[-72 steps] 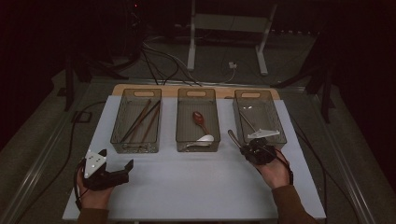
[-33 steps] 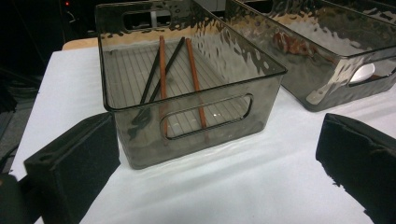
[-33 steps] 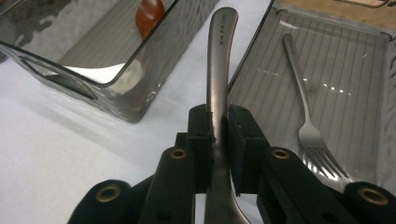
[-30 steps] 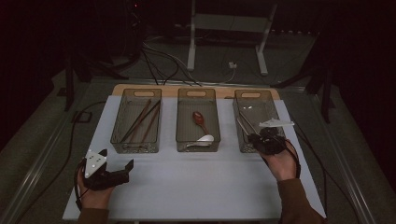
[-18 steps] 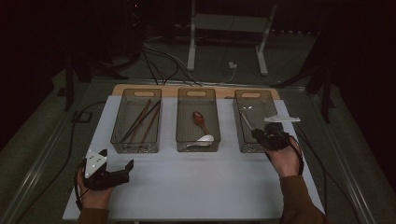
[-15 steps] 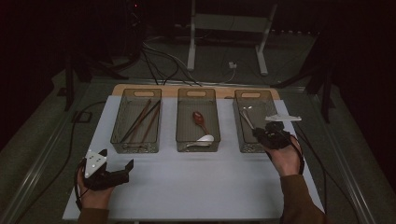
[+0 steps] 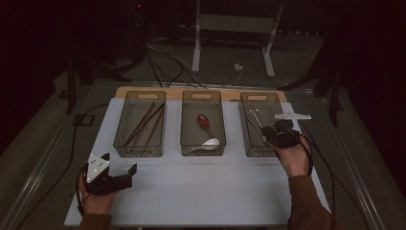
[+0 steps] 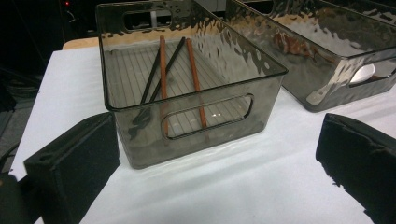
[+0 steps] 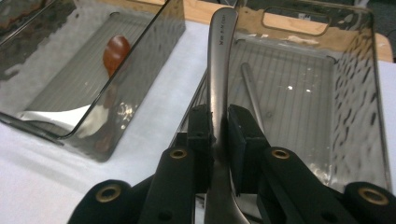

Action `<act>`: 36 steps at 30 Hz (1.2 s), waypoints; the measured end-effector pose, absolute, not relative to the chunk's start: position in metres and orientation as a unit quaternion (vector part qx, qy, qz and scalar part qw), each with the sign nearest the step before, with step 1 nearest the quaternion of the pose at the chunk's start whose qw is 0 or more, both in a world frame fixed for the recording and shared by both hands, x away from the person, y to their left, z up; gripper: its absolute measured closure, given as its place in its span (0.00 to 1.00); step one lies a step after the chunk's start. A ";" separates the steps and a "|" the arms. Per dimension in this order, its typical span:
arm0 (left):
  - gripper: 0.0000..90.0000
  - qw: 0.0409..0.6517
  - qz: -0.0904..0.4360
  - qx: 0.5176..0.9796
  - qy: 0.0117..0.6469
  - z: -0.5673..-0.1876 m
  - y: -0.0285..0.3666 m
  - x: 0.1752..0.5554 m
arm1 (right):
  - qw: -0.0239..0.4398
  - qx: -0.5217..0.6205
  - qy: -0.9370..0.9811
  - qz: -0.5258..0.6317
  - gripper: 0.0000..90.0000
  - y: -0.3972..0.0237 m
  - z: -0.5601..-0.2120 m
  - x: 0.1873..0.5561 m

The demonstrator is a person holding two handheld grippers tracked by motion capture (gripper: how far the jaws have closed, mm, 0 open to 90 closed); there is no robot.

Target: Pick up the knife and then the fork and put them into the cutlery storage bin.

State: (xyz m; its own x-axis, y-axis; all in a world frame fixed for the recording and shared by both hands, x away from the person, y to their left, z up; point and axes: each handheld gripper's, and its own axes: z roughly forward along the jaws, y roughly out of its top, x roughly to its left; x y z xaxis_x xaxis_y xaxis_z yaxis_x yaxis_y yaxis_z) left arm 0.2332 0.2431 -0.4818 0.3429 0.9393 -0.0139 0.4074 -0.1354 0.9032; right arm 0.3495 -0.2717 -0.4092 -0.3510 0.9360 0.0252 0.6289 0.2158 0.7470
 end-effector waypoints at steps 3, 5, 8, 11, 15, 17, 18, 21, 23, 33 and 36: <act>0.01 0.441 0.302 0.691 0.488 -0.482 0.243 0.233 | 0.225 0.526 0.744 0.344 0.89 -0.272 -0.408 0.352; 0.01 0.442 0.301 0.690 0.488 -0.482 0.243 0.233 | 0.227 0.527 0.743 0.344 0.89 -0.273 -0.408 0.353; 0.01 0.441 0.302 0.690 0.488 -0.482 0.243 0.233 | 0.228 0.529 0.742 0.344 0.89 -0.273 -0.407 0.356; 0.01 0.441 0.302 0.690 0.488 -0.482 0.243 0.233 | 0.229 0.532 0.740 0.342 0.90 -0.274 -0.408 0.360; 0.01 0.442 0.301 0.690 0.488 -0.482 0.244 0.233 | 0.229 0.537 0.737 0.340 0.89 -0.275 -0.408 0.365; 0.01 0.442 0.301 0.690 0.488 -0.482 0.244 0.233 | 0.230 0.539 0.736 0.339 0.89 -0.276 -0.408 0.368; 0.01 0.442 0.301 0.690 0.488 -0.482 0.244 0.233 | 0.229 0.541 0.735 0.339 0.89 -0.277 -0.408 0.370; 0.01 0.442 0.302 0.689 0.489 -0.482 0.244 0.233 | 0.231 0.545 0.731 0.339 0.89 -0.279 -0.408 0.373; 0.01 0.442 0.302 0.688 0.489 -0.482 0.244 0.233 | 0.231 0.548 0.729 0.338 0.89 -0.280 -0.407 0.376; 0.01 0.443 0.301 0.688 0.490 -0.482 0.245 0.233 | 0.231 0.558 0.722 0.339 0.89 -0.284 -0.409 0.384; 0.01 0.443 0.301 0.688 0.490 -0.482 0.245 0.233 | 0.231 0.561 0.719 0.339 0.89 -0.284 -0.410 0.386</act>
